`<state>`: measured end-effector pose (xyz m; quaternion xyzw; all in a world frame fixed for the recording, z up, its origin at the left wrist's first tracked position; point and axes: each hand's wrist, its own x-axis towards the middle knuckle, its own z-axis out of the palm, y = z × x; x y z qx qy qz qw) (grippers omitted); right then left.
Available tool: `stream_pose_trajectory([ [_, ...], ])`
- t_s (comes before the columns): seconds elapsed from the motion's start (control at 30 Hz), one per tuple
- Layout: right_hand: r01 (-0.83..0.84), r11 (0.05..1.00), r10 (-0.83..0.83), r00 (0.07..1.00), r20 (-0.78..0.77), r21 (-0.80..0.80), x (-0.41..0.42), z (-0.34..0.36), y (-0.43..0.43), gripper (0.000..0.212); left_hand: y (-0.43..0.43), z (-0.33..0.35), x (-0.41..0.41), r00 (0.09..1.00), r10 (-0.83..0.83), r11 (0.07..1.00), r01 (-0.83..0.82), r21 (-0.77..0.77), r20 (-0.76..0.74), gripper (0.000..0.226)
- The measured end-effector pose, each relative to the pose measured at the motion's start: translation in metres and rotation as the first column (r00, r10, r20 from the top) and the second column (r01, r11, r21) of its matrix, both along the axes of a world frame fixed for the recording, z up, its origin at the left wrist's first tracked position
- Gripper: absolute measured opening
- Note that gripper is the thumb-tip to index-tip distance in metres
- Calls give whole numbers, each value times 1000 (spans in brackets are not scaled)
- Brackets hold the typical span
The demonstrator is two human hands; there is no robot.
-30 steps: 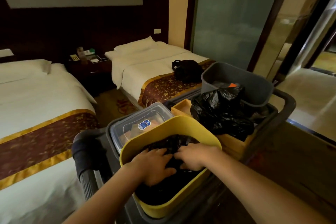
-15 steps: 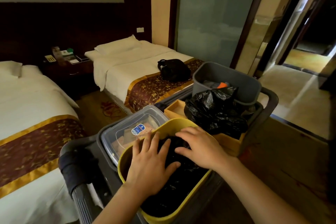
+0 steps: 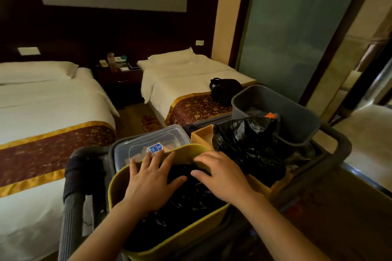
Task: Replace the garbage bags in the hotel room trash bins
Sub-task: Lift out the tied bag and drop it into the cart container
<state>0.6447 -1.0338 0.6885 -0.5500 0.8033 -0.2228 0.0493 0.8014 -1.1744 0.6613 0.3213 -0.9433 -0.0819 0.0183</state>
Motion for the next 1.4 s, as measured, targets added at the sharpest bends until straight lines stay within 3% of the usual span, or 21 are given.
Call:
stream_pose_trajectory([
  [0.07, -10, 996, 8, 1000, -15, -92, -11, 5, 8, 36, 4, 1, -8, 997, 72, 996, -70, 51, -41, 98],
  [0.2, 43, 970, -143, 898, -416, -239, -46, 16, 19, 29, 9, -8, -13, 983, 154, 988, -152, 30, -102, 98],
  [0.3, 201, 964, -266, 800, -539, -177, -74, 34, 24, 56, 13, -14, -13, 981, 152, 987, -157, -31, -118, 95],
  [0.4, 352, 935, -282, 798, -533, 33, -98, 49, 25, 76, 13, -17, -11, 983, 144, 987, -150, -49, -117, 96],
  [0.6, 414, 860, -273, 866, -418, 296, -114, 42, 14, 83, 13, -15, -12, 979, 158, 986, -162, -26, -126, 91],
  [0.7, 421, 856, -314, 885, -345, 299, -113, 38, 13, 47, 11, -18, -10, 979, 152, 987, -157, -30, -137, 91],
  [0.8, 402, 909, -367, 898, -244, 110, -112, 46, 21, 17, 11, -17, -9, 981, 149, 988, -153, -25, -123, 89],
  [0.97, 391, 853, -418, 909, -3, -346, -106, 85, 34, 15, 12, -16, -10, 982, 153, 987, -157, -27, -109, 97],
  [1.1, 411, 675, -165, 894, 417, -613, -81, 117, 39, 8, 12, -10, -10, 968, 191, 981, -182, 69, -160, 106],
  [1.17, 463, 601, 34, 799, 600, -651, -64, 126, 36, 10, 13, 5, -6, 932, 249, 941, -168, 295, -264, 105],
  [1.23, 474, 619, 168, 699, 695, -626, -50, 129, 28, 10, 22, 29, 6, 812, 329, 799, 33, 601, -482, 99],
  [1.27, 457, 649, 201, 668, 716, -609, -42, 128, 21, 9, 28, 41, 15, 732, 353, 713, 193, 674, -583, 102],
  [1.33, 415, 697, 230, 644, 730, -585, -24, 122, 3, 7, 39, 66, 31, 616, 344, 609, 428, 668, -709, 113],
  [1.4, 375, 730, 229, 654, 721, -572, -4, 110, -17, 6, 47, 81, 41, 581, 300, 640, 466, 611, -757, 110],
])
